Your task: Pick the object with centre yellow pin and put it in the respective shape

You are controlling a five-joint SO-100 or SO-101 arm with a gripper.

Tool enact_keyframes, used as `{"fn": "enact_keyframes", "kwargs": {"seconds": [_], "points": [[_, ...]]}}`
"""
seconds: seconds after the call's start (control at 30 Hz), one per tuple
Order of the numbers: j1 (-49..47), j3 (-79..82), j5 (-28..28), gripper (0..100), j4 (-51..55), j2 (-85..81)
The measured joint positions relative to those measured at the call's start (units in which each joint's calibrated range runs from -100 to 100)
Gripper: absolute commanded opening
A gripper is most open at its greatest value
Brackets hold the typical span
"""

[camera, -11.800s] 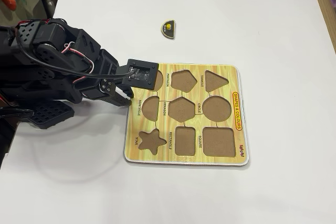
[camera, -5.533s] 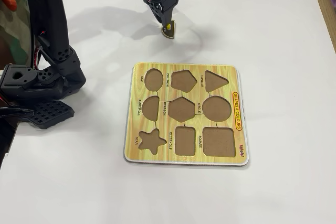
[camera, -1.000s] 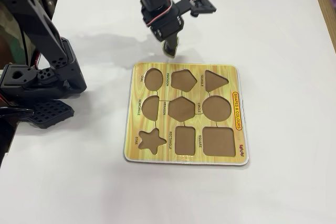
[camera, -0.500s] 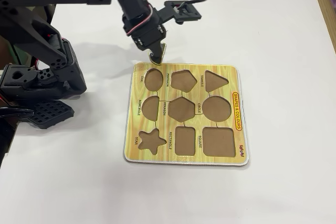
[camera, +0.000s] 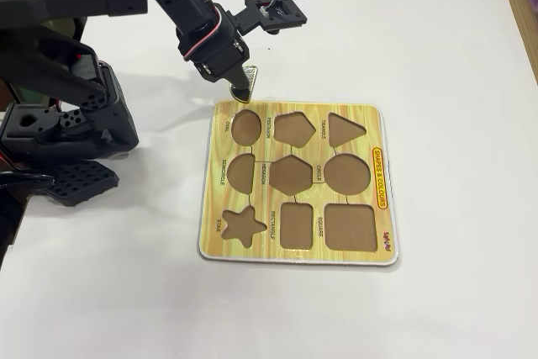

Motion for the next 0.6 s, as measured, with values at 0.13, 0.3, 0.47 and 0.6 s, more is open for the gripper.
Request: {"fn": "enact_keyframes", "kwargs": {"seconds": [0.13,0.3,0.47,0.6], "points": [[0.1,0.0,2.6,1,0.1,-3.3],[3.2,0.0,3.2,1,6.6,-5.9],[7.9,0.0,8.4,1,10.5,-8.8],[11.3,0.0,10.9,1,13.4,-10.1]]}}
